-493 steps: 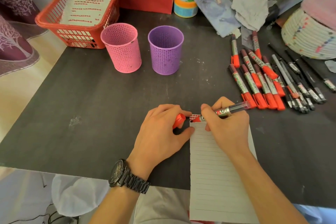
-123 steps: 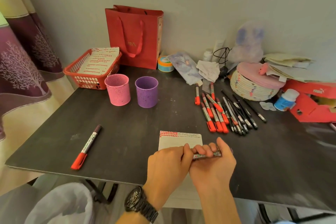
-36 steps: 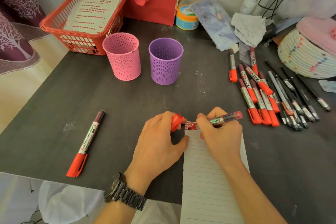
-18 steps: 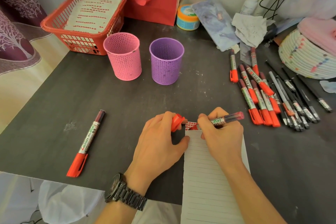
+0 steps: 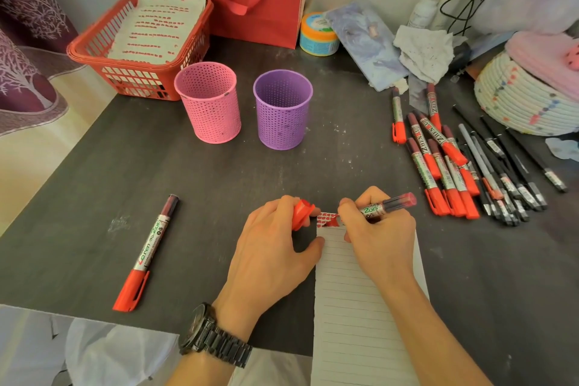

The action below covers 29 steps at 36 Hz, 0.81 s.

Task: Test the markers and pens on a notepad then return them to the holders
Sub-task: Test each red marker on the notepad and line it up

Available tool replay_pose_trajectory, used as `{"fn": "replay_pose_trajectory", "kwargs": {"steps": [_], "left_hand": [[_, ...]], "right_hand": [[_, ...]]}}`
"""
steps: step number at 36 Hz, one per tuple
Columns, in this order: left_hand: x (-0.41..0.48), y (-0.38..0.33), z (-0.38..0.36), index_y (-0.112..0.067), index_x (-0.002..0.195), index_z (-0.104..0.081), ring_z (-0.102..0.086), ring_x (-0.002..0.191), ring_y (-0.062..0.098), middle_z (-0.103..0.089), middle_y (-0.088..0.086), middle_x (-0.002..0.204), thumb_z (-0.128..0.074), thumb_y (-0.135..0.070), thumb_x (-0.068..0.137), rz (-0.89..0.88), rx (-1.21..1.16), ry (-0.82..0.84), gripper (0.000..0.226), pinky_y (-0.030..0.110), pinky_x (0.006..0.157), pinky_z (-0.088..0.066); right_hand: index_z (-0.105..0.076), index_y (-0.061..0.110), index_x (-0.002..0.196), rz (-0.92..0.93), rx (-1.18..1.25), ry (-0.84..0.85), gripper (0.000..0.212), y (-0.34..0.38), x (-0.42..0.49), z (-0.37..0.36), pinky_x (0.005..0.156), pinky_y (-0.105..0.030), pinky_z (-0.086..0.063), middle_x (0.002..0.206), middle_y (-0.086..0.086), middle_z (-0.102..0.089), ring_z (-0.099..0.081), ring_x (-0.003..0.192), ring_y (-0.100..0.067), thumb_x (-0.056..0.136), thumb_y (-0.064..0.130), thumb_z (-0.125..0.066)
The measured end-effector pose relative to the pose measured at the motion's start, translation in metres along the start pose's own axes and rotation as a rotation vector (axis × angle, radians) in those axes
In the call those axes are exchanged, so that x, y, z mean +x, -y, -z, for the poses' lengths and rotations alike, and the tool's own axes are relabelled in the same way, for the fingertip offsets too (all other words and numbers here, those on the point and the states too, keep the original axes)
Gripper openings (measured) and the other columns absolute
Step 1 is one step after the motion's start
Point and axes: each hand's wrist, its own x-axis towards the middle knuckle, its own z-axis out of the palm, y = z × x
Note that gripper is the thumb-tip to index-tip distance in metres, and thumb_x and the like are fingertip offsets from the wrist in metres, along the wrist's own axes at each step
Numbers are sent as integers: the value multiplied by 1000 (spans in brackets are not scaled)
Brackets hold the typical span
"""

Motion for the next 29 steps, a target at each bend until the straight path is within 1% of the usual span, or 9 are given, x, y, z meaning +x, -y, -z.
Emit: {"fn": "replay_pose_trajectory", "kwargs": {"steps": [8, 11, 13, 15, 19, 21, 25, 27, 29], "left_hand": [[1, 5, -3, -47, 114, -45, -43, 110, -1, -50, -28, 118, -64, -66, 78, -19, 0, -14, 45, 19, 91, -32], [1, 6, -4, -49, 113, -44, -37, 105, -5, -43, -33, 111, -62, -68, 77, -33, 1, -27, 44, 17, 88, -29], [1, 6, -5, -49, 111, -44, -37, 106, -5, -45, -32, 113, -62, -68, 77, -31, -2, -25, 43, 18, 89, -30], [1, 6, -4, -48, 110, -44, -39, 109, -5, -49, -30, 118, -63, -67, 77, -31, -5, -18, 42, 18, 90, -30], [0, 5, -1, -46, 100, -42, -40, 113, -5, -52, -29, 122, -62, -65, 78, -40, -17, -7, 35, 17, 91, -28], [0, 3, 1, -46, 99, -41, -40, 111, -4, -51, -30, 122, -63, -64, 79, -36, -8, 0, 35, 19, 91, -31], [-2, -2, 4, -54, 93, -35, -38, 108, -6, -49, -33, 119, -66, -62, 80, -26, -3, 17, 35, 20, 93, -37], [-2, -3, 5, -62, 91, -32, -39, 109, -8, -50, -36, 120, -68, -60, 79, -31, -10, 25, 38, 19, 93, -37], [-2, -5, 7, -61, 90, -35, -42, 106, -7, -50, -37, 118, -72, -57, 78, -7, -20, 31, 39, 18, 92, -40]], "right_hand": [[-61, 18, 61, 16, 34, 4, 29, -2, -1, 0, 51, -10, -46, 51, 2, -62, -63, 49, -8, 88, 15, -71], [-61, 18, 61, 23, 33, -1, 29, -3, 0, -2, 51, -12, -47, 51, 3, -61, -63, 51, -11, 88, 16, -71], [-59, 18, 60, 32, 55, -16, 30, -5, 0, -1, 49, -14, -46, 50, 2, -60, -61, 49, -12, 88, 15, -70], [-56, 18, 58, 18, 150, -30, 31, -5, 1, 2, 46, -14, -44, 48, 0, -59, -56, 44, -8, 87, 14, -69], [-54, 21, 57, -92, 434, -35, 30, -1, 7, 14, 41, -19, -39, 45, -1, -53, -46, 40, -8, 82, 26, -70], [-56, 23, 60, -115, 497, -20, 33, 2, 8, 20, 41, -19, -38, 47, -1, -53, -45, 40, -9, 87, 32, -73], [-62, 12, 77, -121, 569, 5, 36, 5, -1, 37, 39, -21, -37, 57, -7, -60, -48, 42, -12, 88, 46, -71], [-69, 11, 84, -169, 683, 39, 39, 6, -8, 49, 40, -24, -36, 68, -12, -66, -48, 43, -16, 85, 50, -68], [-76, 12, 88, -253, 835, 97, 37, 6, -16, 62, 41, -25, -37, 82, -19, -71, -48, 45, -19, 81, 46, -65]]}}
